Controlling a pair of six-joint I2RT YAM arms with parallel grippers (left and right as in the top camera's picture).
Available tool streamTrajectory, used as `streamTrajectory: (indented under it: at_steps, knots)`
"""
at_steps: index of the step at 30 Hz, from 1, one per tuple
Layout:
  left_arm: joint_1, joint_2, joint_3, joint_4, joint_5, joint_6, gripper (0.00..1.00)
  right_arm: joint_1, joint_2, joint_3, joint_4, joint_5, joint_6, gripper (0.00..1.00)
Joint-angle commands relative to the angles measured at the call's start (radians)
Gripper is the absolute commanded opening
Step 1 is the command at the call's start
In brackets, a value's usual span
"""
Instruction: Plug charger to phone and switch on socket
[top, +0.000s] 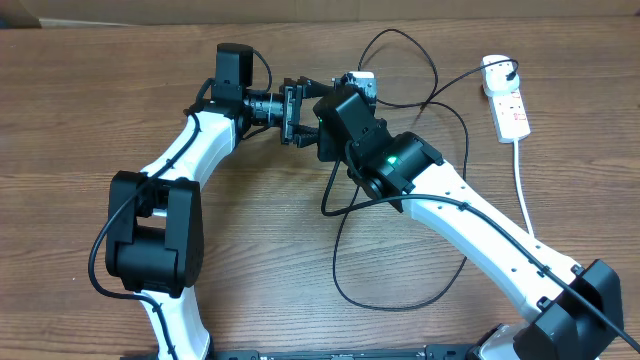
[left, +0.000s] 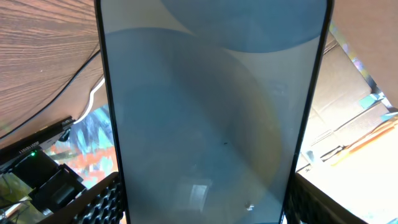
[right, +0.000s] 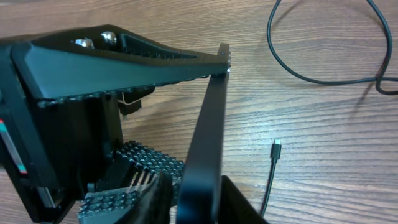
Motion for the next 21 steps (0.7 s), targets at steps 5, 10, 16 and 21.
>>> streamTrajectory:
  at_steps: [5, 10, 16, 21]
  knots:
    - [-0.008, 0.008, 0.026, 0.008, 0.020, -0.013, 0.41, 0.003, 0.006, 0.004, 0.009, -0.001, 0.002, 0.13]
    - [-0.008, 0.008, 0.026, 0.008, 0.020, -0.012, 0.42, 0.003, 0.006, 0.004, 0.009, -0.001, 0.003, 0.08]
    - [-0.007, 0.008, 0.026, 0.008, 0.020, 0.008, 0.45, 0.003, 0.006, 0.004, 0.010, 0.000, 0.003, 0.04]
    - [-0.007, 0.008, 0.026, 0.009, 0.020, 0.018, 0.57, 0.003, 0.006, 0.004, 0.010, 0.000, 0.006, 0.04]
